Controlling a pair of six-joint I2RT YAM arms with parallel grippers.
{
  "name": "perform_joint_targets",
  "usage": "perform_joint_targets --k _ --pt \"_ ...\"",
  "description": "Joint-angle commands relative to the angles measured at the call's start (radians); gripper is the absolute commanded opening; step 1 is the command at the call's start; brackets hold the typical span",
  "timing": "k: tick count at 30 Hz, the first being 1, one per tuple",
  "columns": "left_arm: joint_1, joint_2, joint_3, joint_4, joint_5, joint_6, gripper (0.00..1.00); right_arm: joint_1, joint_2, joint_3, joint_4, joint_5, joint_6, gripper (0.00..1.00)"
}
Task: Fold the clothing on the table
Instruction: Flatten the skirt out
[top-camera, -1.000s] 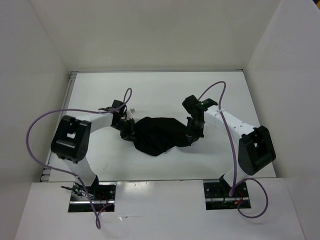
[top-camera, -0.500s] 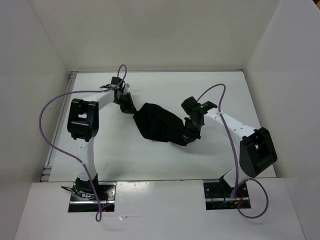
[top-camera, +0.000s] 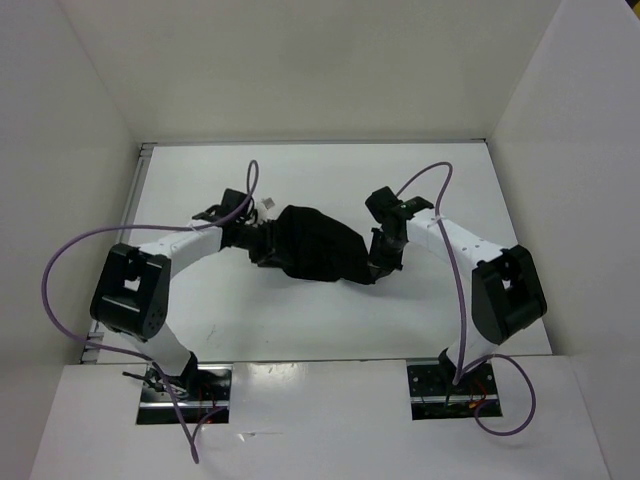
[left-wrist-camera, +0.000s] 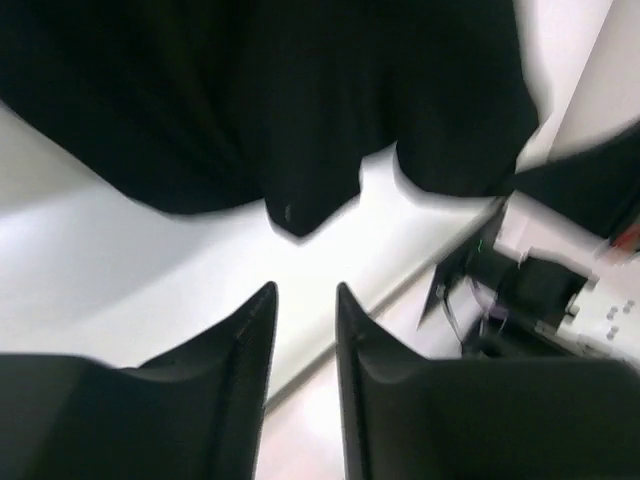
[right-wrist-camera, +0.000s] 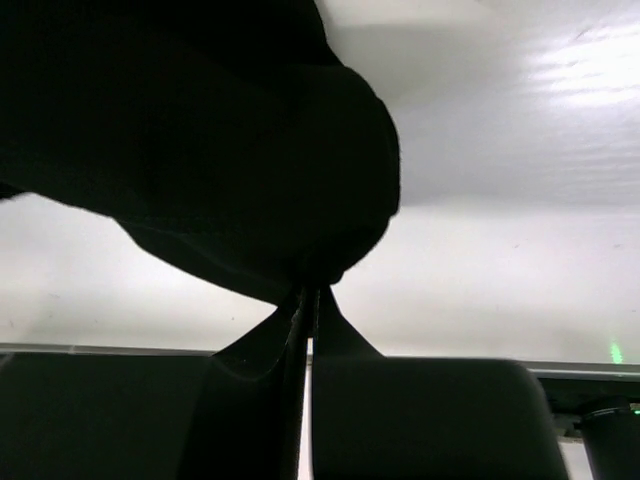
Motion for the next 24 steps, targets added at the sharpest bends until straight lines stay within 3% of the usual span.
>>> perform_joint_targets --k 1,4,12,16,20,24 --pt "-0.041 0.011 -0.093 0.104 0.083 -0.112 0.35 -0.042 0.005 0.085 -0.006 0.043 -0.041 0.0" --pt "-0.077 0.071 -0.067 0.139 0.095 -0.143 0.35 -0.051 0.016 0.113 -0.027 0.052 -0.061 0.0" --pt "-0.109 0.197 0.037 0.195 0.086 -0.204 0.49 -0.051 0.005 0.124 -0.046 0.052 -0.061 0.0" --pt "-0.129 0.248 0.073 0.207 0.063 -0.217 0.51 -0.051 -0.015 0.092 -0.046 0.052 -0.061 0.0" --pt "-0.147 0.308 0.134 0.173 -0.007 -0.199 0.51 -0.051 -0.024 0.081 -0.055 0.052 -0.061 0.0" --pt "-0.169 0.347 0.146 0.124 -0.082 -0.154 0.4 -0.06 -0.024 0.09 -0.055 0.071 -0.07 0.0"
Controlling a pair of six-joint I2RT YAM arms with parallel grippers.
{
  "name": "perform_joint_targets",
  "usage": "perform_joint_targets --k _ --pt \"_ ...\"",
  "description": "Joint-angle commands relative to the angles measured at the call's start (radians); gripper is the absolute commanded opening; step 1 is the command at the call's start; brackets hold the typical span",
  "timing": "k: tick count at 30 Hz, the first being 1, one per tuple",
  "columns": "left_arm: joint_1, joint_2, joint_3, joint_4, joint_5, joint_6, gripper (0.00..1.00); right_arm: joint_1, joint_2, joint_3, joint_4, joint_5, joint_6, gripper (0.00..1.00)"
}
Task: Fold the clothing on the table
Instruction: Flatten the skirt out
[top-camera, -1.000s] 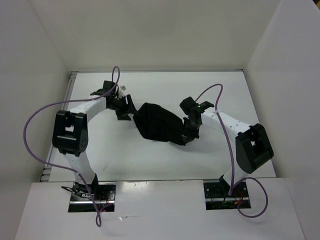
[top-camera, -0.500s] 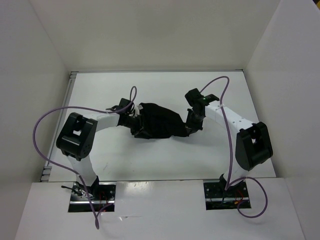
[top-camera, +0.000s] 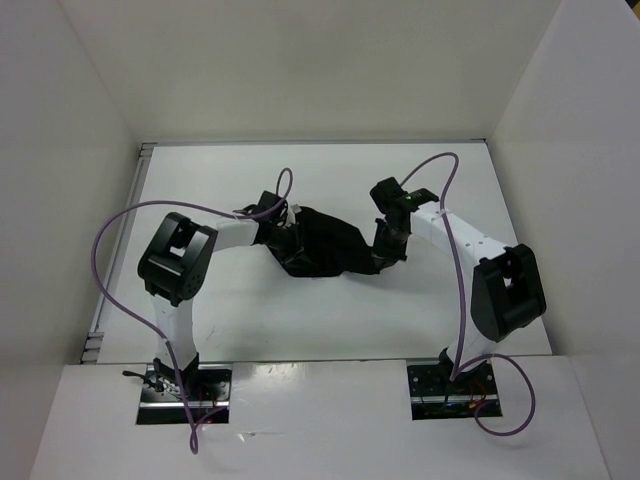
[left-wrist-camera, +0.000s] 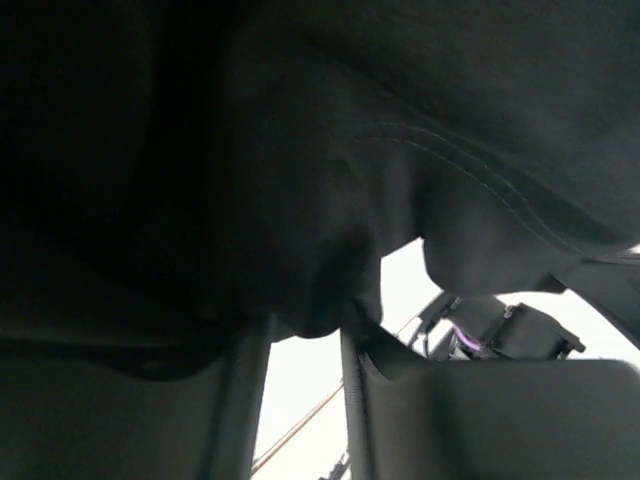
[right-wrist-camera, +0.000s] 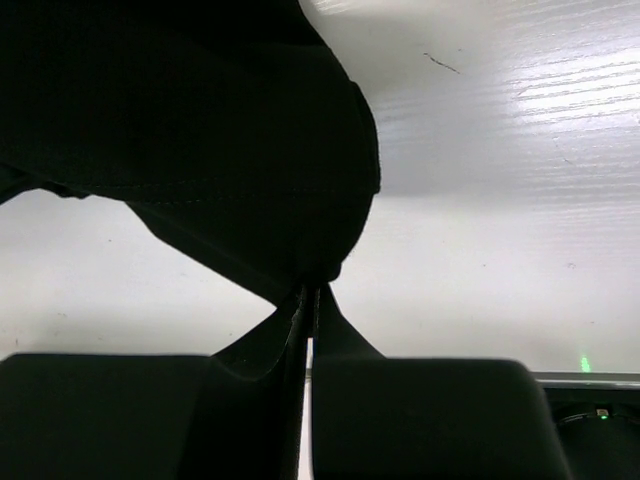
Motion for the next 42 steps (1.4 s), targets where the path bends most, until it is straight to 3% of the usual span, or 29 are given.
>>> perform_joint_targets --k 1,2,4,6,10,15,20,22,24,25,27,30,37,40,42 --pt "-0.014 0.026 0.025 -0.058 -0.111 0.066 0.36 -0.01 -0.041 0.02 -0.029 0.03 -0.025 0.0" --pt "-0.014 0.026 0.025 -0.098 -0.137 0.08 0.22 -0.01 -0.041 0.02 -0.04 0.039 -0.025 0.0" --pt "-0.014 0.008 0.034 -0.147 -0.233 0.125 0.07 -0.033 -0.051 0.041 -0.04 0.051 -0.035 0.0" --pt "-0.014 -0.029 0.034 -0.207 -0.292 0.148 0.0 -0.068 -0.062 0.05 -0.051 0.067 -0.044 0.0" --pt "-0.014 -0.087 0.024 -0.259 -0.39 0.18 0.0 -0.143 -0.084 0.05 -0.051 0.076 -0.071 0.0" --pt "0.027 -0.172 0.014 -0.282 -0.34 0.209 0.0 -0.176 -0.084 0.06 -0.051 0.076 -0.108 0.0" --pt "0.104 -0.242 0.129 -0.422 -0.479 0.306 0.0 -0.185 -0.071 -0.002 -0.02 0.053 -0.127 0.0" --pt "0.124 -0.253 0.151 -0.445 -0.443 0.338 0.0 -0.185 -0.059 -0.011 0.005 0.019 -0.127 0.0" --pt "0.124 -0.265 0.151 -0.428 -0.337 0.352 0.09 -0.185 -0.05 -0.034 0.028 0.01 -0.136 0.0" --pt "0.124 -0.279 0.13 -0.414 -0.294 0.352 0.38 -0.185 -0.05 -0.034 0.028 0.01 -0.136 0.0" --pt "0.124 -0.308 0.085 -0.362 -0.21 0.326 0.5 -0.185 -0.038 -0.034 0.037 0.01 -0.147 0.0" --pt "0.115 -0.322 -0.001 -0.341 -0.209 0.289 0.66 -0.185 -0.018 -0.034 0.037 0.021 -0.156 0.0" --pt "0.095 -0.331 -0.082 -0.299 -0.199 0.228 0.69 -0.185 0.028 -0.013 0.037 0.021 -0.165 0.0" --pt "0.095 -0.322 -0.082 -0.21 -0.11 0.156 0.64 -0.185 0.037 -0.013 0.037 0.012 -0.165 0.0" --pt "0.095 -0.299 -0.082 -0.146 -0.076 0.111 0.55 -0.185 0.047 -0.003 0.037 0.012 -0.165 0.0"
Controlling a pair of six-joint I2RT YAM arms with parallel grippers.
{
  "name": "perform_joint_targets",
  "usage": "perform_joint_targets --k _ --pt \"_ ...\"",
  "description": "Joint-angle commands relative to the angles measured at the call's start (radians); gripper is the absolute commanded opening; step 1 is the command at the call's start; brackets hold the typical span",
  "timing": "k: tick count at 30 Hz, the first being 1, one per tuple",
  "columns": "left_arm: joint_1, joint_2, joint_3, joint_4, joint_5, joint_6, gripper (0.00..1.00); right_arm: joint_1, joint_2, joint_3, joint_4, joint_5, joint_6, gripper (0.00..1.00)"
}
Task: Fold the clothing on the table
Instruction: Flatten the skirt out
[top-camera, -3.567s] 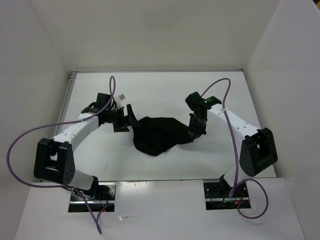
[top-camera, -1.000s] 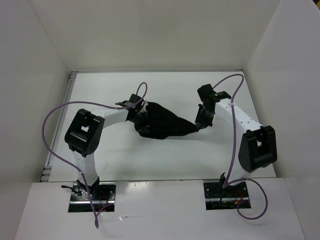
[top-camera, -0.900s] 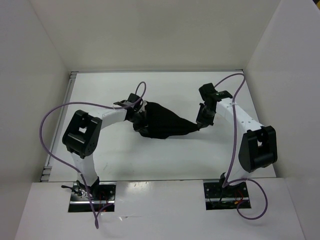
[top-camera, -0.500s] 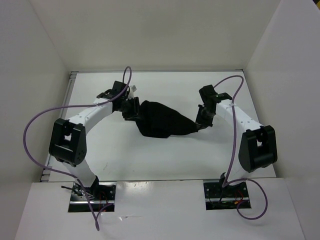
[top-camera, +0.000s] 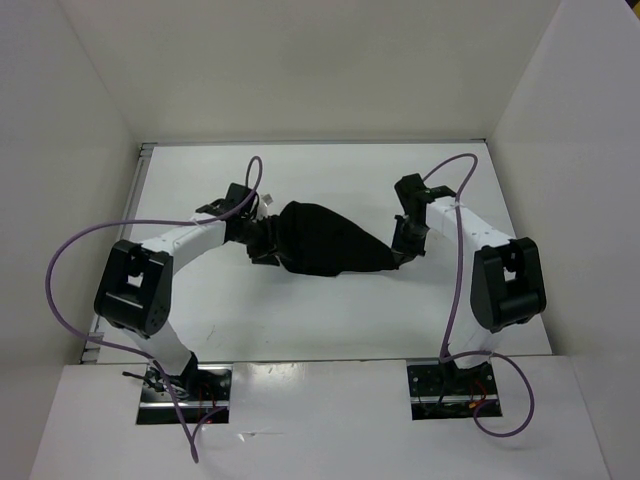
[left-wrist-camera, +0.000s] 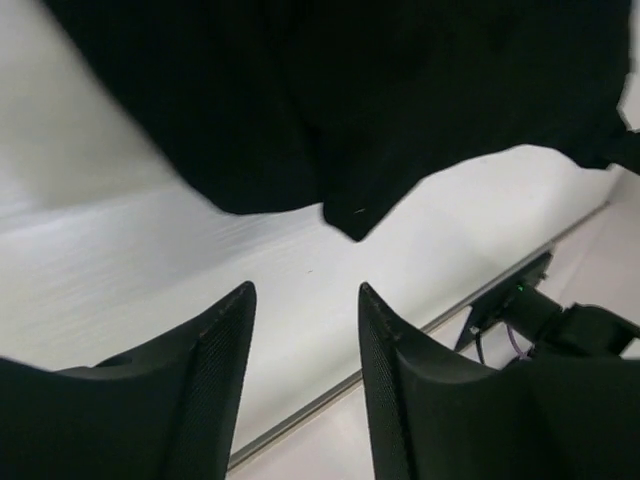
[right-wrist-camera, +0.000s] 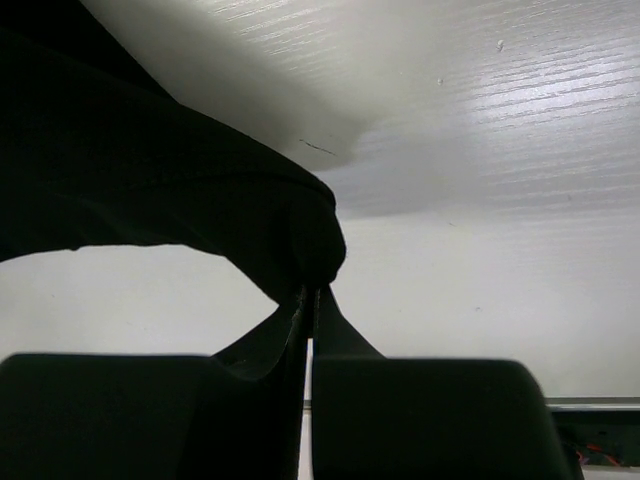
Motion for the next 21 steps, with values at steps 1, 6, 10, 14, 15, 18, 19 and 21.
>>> perform_joint_targets --k 1,6,10,14,15,18,19,21 --pt "-0.006 0.026 0.003 0.143 0.123 -0.109 0.52 -0.006 0.008 0.026 -0.012 0.009 -0.012 0.0" --pt "-0.006 0.084 0.024 0.243 0.125 -0.261 0.33 -0.006 0.008 0.026 -0.012 0.009 -0.012 0.0" --pt "-0.016 0.138 0.05 0.278 0.085 -0.306 0.3 -0.006 0.017 0.026 -0.012 -0.001 -0.012 0.0" --pt "-0.026 0.192 0.082 0.279 0.048 -0.317 0.27 -0.006 0.017 0.026 -0.012 -0.001 -0.012 0.0" --pt "-0.026 0.218 0.083 0.269 0.039 -0.317 0.27 -0.006 0.017 0.026 -0.012 -0.001 -0.012 0.0" --pt "-0.045 0.253 0.083 0.269 0.039 -0.317 0.27 -0.006 0.017 0.026 -0.021 -0.001 -0.012 0.0" --pt "-0.058 0.253 0.083 0.269 0.039 -0.317 0.27 -0.006 0.017 0.026 -0.021 -0.001 -0.012 0.0" --pt "-0.067 0.275 0.083 0.269 0.039 -0.317 0.27 -0.006 0.017 0.026 -0.021 0.01 -0.012 0.0"
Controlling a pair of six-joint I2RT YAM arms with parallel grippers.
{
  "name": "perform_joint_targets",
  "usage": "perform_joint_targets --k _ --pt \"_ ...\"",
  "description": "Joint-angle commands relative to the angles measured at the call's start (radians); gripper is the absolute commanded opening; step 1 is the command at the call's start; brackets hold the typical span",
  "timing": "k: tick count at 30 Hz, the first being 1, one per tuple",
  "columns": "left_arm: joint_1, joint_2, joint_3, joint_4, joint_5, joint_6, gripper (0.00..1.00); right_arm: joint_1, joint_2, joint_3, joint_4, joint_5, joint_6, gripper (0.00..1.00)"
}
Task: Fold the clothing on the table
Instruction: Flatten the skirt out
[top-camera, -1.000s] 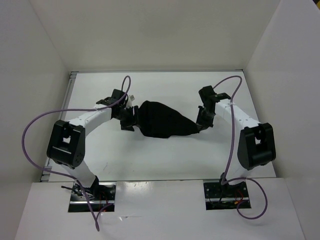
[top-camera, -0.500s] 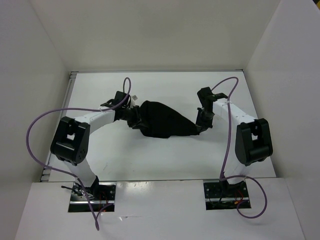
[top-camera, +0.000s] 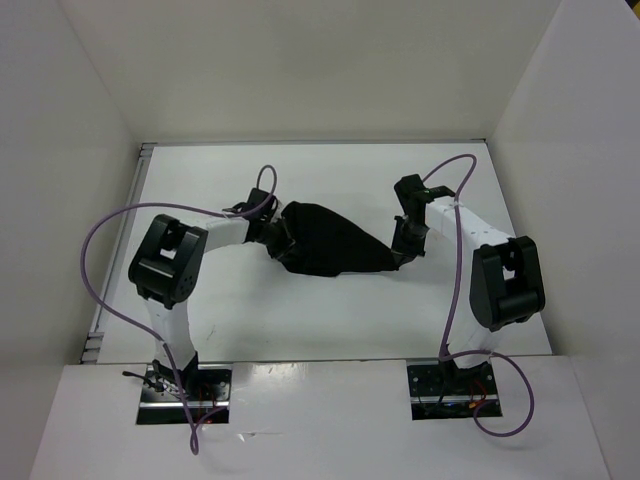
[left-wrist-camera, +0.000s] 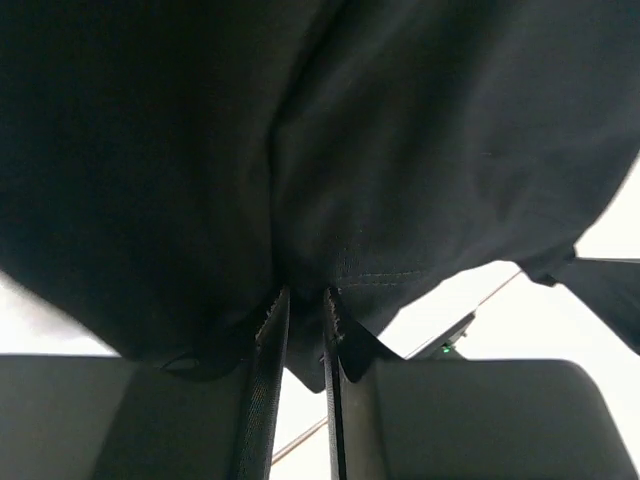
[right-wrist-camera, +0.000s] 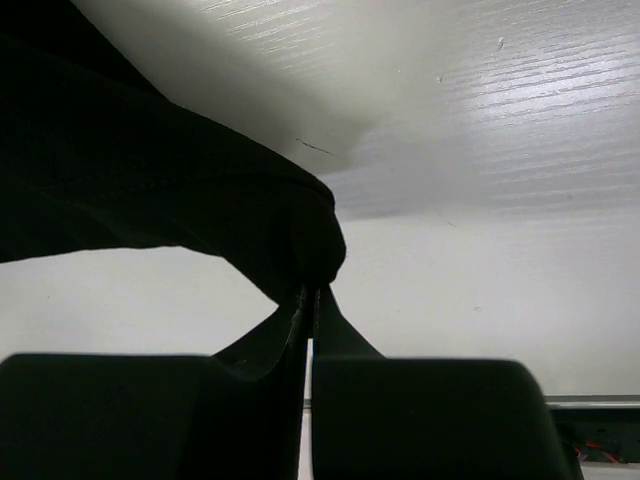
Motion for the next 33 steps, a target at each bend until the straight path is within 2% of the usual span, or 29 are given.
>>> perform_joint_targets --k 1,5,11,16,20,21,23,25,28,29,33 --pt "-0.033 0.025 0.022 -0.001 -0.006 -0.003 0.27 -0.006 0.005 0.026 -0.018 0.01 -0.012 0.0" --pt "-0.046 0.034 0.045 -0.051 -0.029 0.021 0.33 -0.006 0.005 0.026 -0.018 0.02 -0.012 0.0" --pt "-0.067 0.044 0.045 -0.096 -0.038 0.064 0.55 -0.006 0.005 0.035 -0.028 0.02 -0.012 0.0" --pt "-0.067 0.07 0.036 -0.105 -0.038 0.075 0.57 -0.006 0.005 0.035 -0.028 0.02 -0.012 0.0" --pt "-0.087 0.113 0.045 -0.093 -0.047 0.084 0.5 -0.006 0.005 0.035 -0.028 0.02 -0.012 0.0" --pt "-0.087 0.125 0.045 -0.079 -0.047 0.084 0.43 -0.006 0.005 0.035 -0.028 0.02 -0.012 0.0" --pt "-0.087 0.136 0.054 -0.052 -0.047 0.084 0.34 -0.006 -0.004 0.035 -0.028 0.029 -0.012 0.0" --pt "-0.096 0.145 0.063 -0.041 -0.047 0.075 0.3 -0.006 -0.004 0.035 -0.028 0.029 -0.012 0.0" --pt "-0.096 0.125 0.094 -0.056 -0.047 0.075 0.05 -0.006 -0.015 0.035 -0.028 0.029 -0.012 0.0" --pt "-0.096 0.105 0.106 -0.083 -0.047 0.089 0.0 -0.006 -0.015 0.044 -0.028 0.039 -0.012 0.0" --pt "-0.043 -0.098 0.172 -0.172 -0.06 0.158 0.0 -0.015 -0.045 0.055 -0.028 0.049 -0.012 0.0"
